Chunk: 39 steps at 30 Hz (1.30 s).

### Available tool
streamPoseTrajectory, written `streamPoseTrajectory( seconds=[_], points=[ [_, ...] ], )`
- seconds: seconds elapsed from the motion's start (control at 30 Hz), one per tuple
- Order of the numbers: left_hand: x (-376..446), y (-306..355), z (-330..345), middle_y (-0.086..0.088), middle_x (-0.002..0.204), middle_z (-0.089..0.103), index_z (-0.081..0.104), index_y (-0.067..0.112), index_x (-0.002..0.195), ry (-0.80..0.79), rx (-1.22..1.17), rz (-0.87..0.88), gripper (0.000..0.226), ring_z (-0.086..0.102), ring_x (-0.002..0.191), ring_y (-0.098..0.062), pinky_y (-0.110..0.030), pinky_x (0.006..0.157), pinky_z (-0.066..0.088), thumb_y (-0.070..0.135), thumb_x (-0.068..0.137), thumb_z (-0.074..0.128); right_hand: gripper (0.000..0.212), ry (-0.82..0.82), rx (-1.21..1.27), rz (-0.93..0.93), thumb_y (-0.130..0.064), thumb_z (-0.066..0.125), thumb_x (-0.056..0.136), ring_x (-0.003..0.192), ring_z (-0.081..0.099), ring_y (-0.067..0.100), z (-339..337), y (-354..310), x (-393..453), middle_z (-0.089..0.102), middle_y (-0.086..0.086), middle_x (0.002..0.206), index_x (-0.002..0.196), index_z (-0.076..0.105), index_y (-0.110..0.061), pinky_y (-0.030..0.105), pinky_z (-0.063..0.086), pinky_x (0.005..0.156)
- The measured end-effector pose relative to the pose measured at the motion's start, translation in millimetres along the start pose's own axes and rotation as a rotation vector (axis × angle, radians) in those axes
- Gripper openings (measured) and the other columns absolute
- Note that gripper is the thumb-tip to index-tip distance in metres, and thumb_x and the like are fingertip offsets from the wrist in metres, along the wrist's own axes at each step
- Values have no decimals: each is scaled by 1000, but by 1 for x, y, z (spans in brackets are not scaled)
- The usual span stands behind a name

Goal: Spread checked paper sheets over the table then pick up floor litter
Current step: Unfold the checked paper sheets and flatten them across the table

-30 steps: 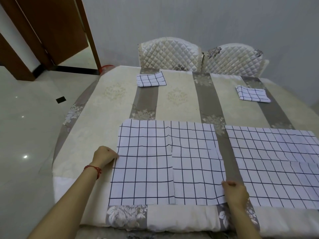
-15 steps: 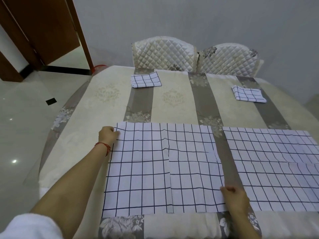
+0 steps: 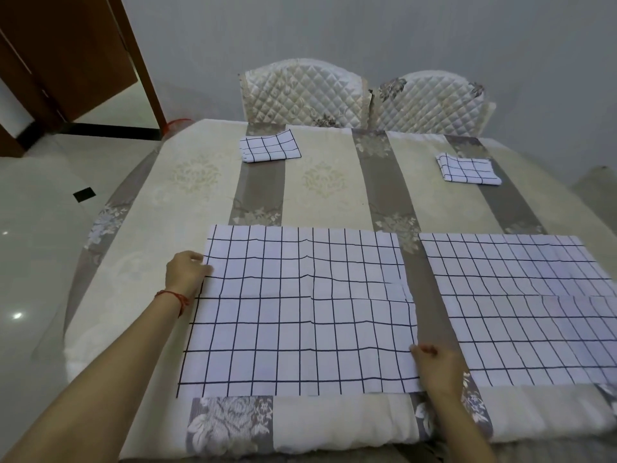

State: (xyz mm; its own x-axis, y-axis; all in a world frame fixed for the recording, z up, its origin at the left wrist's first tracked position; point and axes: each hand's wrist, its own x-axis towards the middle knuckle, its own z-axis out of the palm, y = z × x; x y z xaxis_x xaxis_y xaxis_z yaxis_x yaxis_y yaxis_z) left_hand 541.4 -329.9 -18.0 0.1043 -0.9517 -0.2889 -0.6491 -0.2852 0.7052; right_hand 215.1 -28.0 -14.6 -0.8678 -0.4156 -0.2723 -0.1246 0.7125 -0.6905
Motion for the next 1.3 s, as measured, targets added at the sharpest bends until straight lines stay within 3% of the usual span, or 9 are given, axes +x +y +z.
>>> streamPoseTrajectory(
  seconds=[0.27,0.53,0.67,0.77,0.9,1.0,1.07,1.2,1.3],
  points=[
    [-13,-22,-15,-25,98,67,65,-3,104,137,3,51,29,60,98,-39,-37,87,45,6,76,69,20,-43,-46,-20,-20,67,83,60,49,19,4,-1,5,60,9,64,71,66,-5,23,31,53],
    [-10,-29,-14,-22,95,67,65,0,103,142,9,96,26,60,92,-35,-34,84,44,10,79,67,25,-43,-95,-11,-22,64,85,65,52,23,7,0,7,57,3,61,61,58,-16,27,34,57],
    [-15,-29,-14,-22,94,66,64,1,104,135,17,104,25,60,93,-38,-33,81,42,10,80,66,29,-25,-199,-14,-18,62,85,57,48,20,5,-1,4,51,2,56,58,56,-11,25,32,53],
    [-21,-23,-13,-23,113,60,60,5,113,225,200,134,40,51,107,-41,-46,89,42,18,77,69,24,50,-388,-66,-27,59,86,70,55,27,5,-13,-3,60,14,82,77,63,-5,29,40,61],
    [-50,4,21,-16,133,51,55,8,122,164,329,391,47,41,125,-35,-49,98,33,29,81,66,35,34,-418,-297,-32,54,89,107,52,34,31,-49,-6,54,18,119,113,57,-7,43,42,92],
    [-71,29,68,-8,148,37,44,15,133,14,464,545,48,28,138,-27,-46,109,24,38,91,49,43,-149,-438,-583,-33,47,93,137,29,26,70,-77,-4,35,11,148,131,46,-13,41,22,112],
    [-78,37,96,-1,155,21,30,21,140,-95,565,593,53,13,144,-23,-48,114,14,44,94,37,51,-257,-519,-728,-41,35,96,146,8,20,95,-85,2,15,4,157,142,31,-20,39,6,117],
    [-80,19,125,5,158,-8,-2,31,146,-206,697,634,63,-12,145,-19,-48,114,-13,58,92,18,57,-324,-649,-757,-53,18,95,144,-17,12,124,-72,14,-14,-10,155,146,-1,-35,37,-13,117],
    [-78,12,126,10,153,-17,-9,34,144,-176,713,658,65,-16,144,-17,-46,113,-16,62,89,13,57,-300,-662,-751,-55,17,95,139,-22,6,125,-62,16,-19,-15,151,143,-9,-38,38,-14,116]
  ],
)
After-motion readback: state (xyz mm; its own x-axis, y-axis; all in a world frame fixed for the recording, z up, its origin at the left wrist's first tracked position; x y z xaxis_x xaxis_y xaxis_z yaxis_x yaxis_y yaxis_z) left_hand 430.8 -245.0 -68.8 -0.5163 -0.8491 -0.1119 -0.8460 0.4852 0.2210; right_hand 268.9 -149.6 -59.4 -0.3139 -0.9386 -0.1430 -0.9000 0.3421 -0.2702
